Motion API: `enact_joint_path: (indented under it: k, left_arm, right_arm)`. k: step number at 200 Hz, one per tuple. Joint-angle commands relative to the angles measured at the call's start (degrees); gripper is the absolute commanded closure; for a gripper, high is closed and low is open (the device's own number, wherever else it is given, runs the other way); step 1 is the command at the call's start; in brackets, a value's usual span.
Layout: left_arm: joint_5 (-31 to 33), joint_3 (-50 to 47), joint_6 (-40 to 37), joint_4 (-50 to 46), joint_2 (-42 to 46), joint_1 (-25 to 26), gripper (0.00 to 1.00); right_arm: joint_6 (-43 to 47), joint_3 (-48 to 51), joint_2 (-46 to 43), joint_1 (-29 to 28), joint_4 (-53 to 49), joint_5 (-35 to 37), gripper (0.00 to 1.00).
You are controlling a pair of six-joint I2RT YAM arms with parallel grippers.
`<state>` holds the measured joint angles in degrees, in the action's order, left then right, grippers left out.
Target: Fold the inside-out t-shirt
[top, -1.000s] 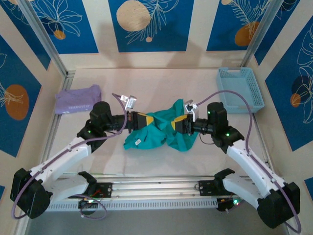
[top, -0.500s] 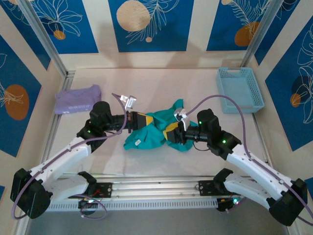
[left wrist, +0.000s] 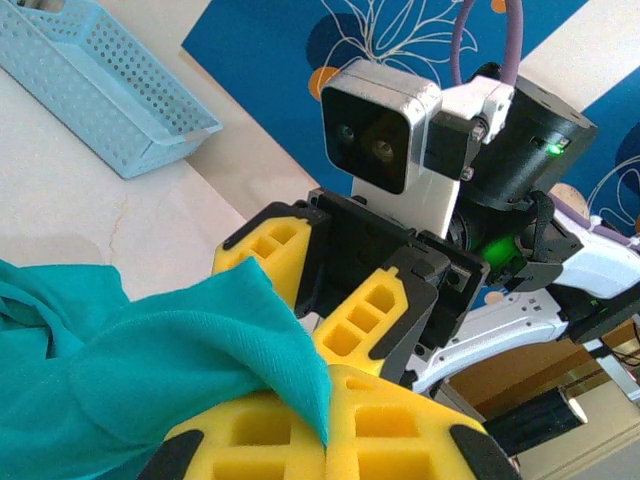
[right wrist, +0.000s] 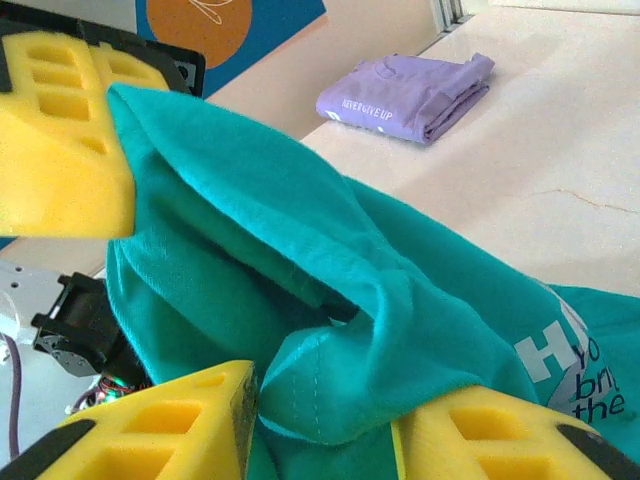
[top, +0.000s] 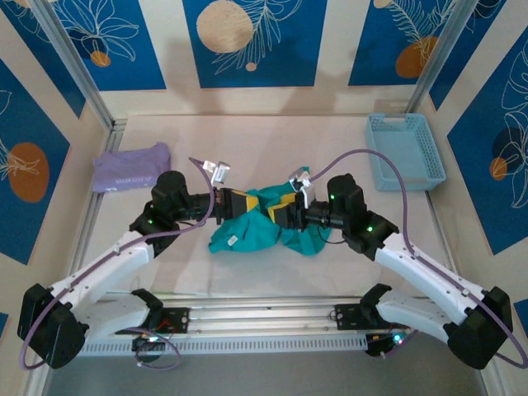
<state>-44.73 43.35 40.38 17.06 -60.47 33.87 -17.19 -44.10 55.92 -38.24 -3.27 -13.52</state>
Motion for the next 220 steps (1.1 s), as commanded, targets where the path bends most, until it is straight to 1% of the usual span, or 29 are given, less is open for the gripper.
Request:
enact_joint_path:
  k: [1, 9, 19, 30, 38, 53, 67, 78, 88, 98, 116, 122, 137, 155, 169, 186, 206, 213, 220]
  left_arm:
    - [-0.3, -0.8, -1.4, 0.8, 1.2, -0.6, 1.0]
    - [0.2, -0.8, -1.9, 0.1, 1.2, -0.6, 1.0]
    - [1.3, -0.8, -3.2, -1.8, 1.4, -0.6, 1.0]
    - [3.1, -1.2, -4.5, -3.5, 1.8, -1.0, 1.0]
    - [4.0, -2.1, -4.0, -3.1, 2.1, -1.6, 1.0]
    - [3.5, -4.5, -0.3, 1.6, 2.1, -3.7, 1.0]
    - [2.4, -7.1, 4.3, 7.8, 1.5, -5.6, 1.0]
    - [2.3, -8.2, 5.7, 9.5, 0.9, -6.6, 1.0]
    - [3.0, -8.7, 5.5, 8.9, 0.9, -7.0, 0.96]
    - [4.4, -8.5, 3.6, 6.5, 1.0, -7.1, 0.9]
    - [8.2, -6.8, -1.9, -2.6, 2.2, -7.0, 0.8]
    - [9.9, -6.0, -4.2, -6.0, 2.9, -7.0, 0.74]
    - [16.5, -3.6, -10.6, -16.4, 5.0, -6.2, 0.64]
    - [28.0, -0.7, -17.9, -27.0, 7.9, -3.4, 0.51]
    - [35.7, 1.4, -21.9, -32.2, 9.9, 0.3, 0.45]
    - [41.8, 3.6, -25.5, -35.5, 11.4, 5.3, 0.4]
    - [44.8, 6.0, -28.9, -37.4, 10.2, 9.6, 0.32]
    - [44.7, 6.9, -29.9, -37.7, 8.9, 10.4, 0.29]
    - [43.2, 7.8, -30.7, -38.1, 7.4, 10.4, 0.28]
  right_arm:
    - [-0.7, -3.2, 1.1, -0.2, 1.3, -0.5, 0.69]
    - [-1.1, -3.7, 1.1, 0.1, 1.2, -0.5, 0.76]
    - [-2.0, -4.3, 0.4, 1.1, 1.1, -2.1, 0.85]
    - [-4.0, -4.3, -0.9, 3.1, 1.9, -5.8, 0.93]
    - [-5.9, -3.6, -2.1, 4.9, 3.1, -9.3, 0.96]
    - [-9.7, -2.1, -4.0, 8.1, 6.0, -15.7, 1.0]
    - [-12.8, -1.2, -4.4, 10.1, 8.0, -20.8, 1.0]
    - [-14.3, -0.7, -4.1, 10.6, 9.2, -23.7, 1.0]
    - [-15.6, -0.6, -3.6, 10.7, 10.4, -25.3, 1.0]
    - [-16.7, -0.5, -2.9, 10.7, 11.6, -26.5, 1.0]
    - [-17.3, -0.7, -1.9, 10.7, 12.2, -27.1, 1.0]
    - [-17.3, -0.6, -1.6, 10.7, 12.2, -26.9, 1.0]
    - [-17.2, -0.5, -1.1, 10.7, 12.1, -26.4, 1.0]
    - [-16.9, -0.7, -0.5, 10.8, 11.4, -26.2, 1.0]
    - [-16.0, -1.4, -0.1, 10.9, 9.4, -25.7, 1.0]
    - [-15.1, -2.3, 0.2, 11.1, 7.2, -25.1, 1.0]
    - [-14.2, -3.0, 0.8, 11.2, 6.0, -26.0, 1.0]
    - [-13.7, -3.1, 0.9, 11.2, 5.8, -26.5, 1.0]
    - [-13.2, -3.3, 0.9, 11.2, 5.3, -26.8, 1.0]
